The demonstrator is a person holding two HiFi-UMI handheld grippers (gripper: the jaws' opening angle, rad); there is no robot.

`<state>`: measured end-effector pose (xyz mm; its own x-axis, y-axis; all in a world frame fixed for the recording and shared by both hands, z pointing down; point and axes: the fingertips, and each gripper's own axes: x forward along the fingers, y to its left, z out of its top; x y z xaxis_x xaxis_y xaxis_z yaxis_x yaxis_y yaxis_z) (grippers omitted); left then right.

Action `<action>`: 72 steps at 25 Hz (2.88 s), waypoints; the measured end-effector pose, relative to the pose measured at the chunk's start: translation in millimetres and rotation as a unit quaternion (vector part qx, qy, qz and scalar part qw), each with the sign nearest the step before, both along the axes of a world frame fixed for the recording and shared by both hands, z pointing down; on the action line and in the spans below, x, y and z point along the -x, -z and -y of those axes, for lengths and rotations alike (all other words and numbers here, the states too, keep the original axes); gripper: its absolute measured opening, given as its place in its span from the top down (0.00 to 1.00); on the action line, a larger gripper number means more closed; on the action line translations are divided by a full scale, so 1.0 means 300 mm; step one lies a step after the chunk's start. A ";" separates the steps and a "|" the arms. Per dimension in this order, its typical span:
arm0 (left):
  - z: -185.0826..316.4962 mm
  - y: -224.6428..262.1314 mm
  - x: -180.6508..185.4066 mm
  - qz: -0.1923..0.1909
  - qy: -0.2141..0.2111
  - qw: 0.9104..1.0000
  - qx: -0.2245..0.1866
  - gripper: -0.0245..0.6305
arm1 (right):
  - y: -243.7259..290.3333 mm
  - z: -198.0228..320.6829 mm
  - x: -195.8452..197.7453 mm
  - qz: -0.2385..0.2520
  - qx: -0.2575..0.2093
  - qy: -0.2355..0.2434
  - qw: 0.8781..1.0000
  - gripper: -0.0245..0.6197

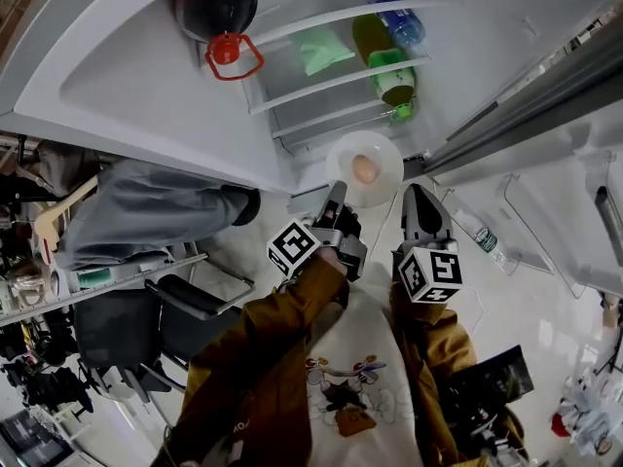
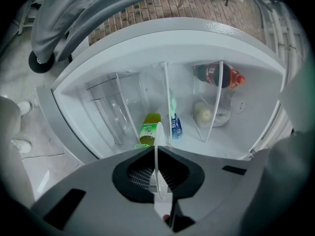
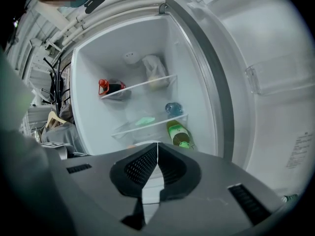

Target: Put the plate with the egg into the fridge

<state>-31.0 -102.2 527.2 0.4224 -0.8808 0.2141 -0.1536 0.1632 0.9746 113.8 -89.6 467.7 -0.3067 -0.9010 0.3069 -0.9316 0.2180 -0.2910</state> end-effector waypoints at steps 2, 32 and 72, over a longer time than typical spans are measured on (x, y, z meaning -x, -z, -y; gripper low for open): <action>0.017 -0.011 0.000 0.003 0.003 1.000 0.001 0.93 | -0.022 0.007 0.003 -0.002 0.004 0.001 1.000 0.95; 0.192 -0.164 -0.004 0.018 0.015 1.000 0.015 0.93 | -0.143 0.127 0.057 -0.015 0.012 0.040 0.999 0.95; 0.368 -0.285 0.098 0.020 0.067 0.997 0.045 0.93 | -0.247 0.277 0.153 -0.016 0.037 0.073 0.997 0.95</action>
